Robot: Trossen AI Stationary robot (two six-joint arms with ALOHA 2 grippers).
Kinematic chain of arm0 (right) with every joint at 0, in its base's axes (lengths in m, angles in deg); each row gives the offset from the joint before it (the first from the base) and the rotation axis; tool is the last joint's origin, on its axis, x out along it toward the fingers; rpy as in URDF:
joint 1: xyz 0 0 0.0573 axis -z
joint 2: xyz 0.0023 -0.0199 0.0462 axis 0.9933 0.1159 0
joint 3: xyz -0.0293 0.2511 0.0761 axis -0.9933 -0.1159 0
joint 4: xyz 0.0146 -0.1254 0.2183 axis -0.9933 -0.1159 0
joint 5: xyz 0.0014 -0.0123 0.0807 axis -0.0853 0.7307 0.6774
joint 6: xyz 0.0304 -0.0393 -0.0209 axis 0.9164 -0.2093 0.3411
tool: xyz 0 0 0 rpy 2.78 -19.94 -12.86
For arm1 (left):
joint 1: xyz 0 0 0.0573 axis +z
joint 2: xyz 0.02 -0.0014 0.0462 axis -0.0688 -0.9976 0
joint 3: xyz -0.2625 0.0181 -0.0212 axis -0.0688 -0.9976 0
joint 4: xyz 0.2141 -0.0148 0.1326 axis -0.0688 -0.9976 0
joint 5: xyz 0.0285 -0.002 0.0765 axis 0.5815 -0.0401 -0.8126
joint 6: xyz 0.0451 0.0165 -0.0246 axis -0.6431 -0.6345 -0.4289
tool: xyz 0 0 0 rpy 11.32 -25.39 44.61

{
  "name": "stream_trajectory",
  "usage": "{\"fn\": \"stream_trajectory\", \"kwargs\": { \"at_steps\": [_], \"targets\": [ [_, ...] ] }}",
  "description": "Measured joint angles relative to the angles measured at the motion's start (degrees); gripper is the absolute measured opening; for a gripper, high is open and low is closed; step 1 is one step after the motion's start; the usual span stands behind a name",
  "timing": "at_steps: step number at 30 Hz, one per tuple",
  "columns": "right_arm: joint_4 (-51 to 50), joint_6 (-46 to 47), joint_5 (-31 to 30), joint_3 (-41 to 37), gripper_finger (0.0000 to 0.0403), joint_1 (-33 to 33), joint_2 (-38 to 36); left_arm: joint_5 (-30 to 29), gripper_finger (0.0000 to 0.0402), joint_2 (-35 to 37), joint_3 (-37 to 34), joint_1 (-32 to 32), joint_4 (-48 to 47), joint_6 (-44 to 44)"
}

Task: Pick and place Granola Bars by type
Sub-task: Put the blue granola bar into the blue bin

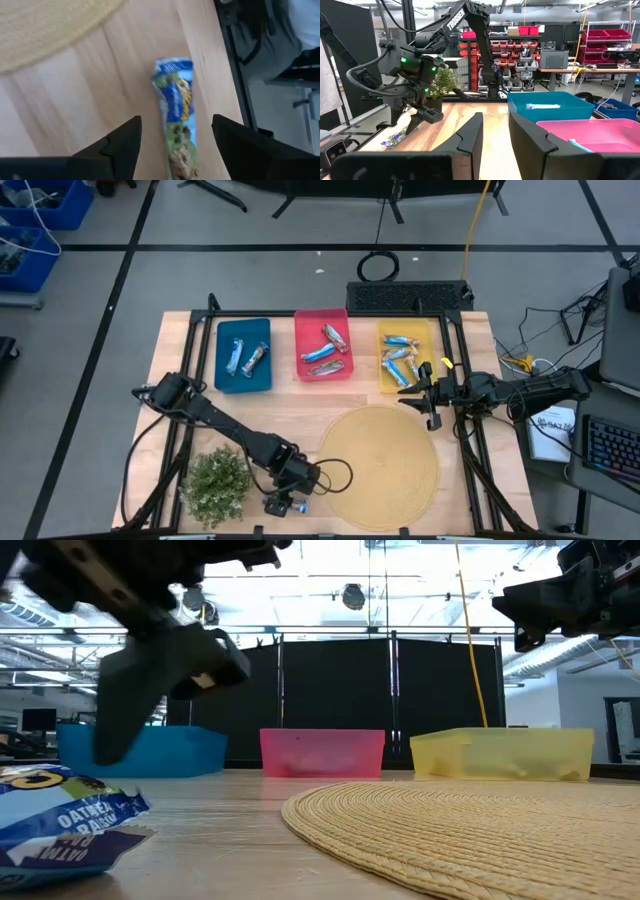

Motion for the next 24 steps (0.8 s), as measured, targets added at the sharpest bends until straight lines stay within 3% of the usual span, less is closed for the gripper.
{"fn": "stream_trajectory", "kwargs": {
  "at_steps": [12, 24],
  "targets": [
    [0.0, 0.0, 0.0, 0.0, 0.0087, 0.0, 0.0, -3.1, 0.0250, 0.0, -4.0, -0.7, 1.9, 3.0],
    [0.0, 0.0, 0.0, 0.0, 0.0087, 0.0, 0.0, -1.5, 0.0249, -0.2, -7.1, -0.8, 6.2, 6.0]
  ]
}}
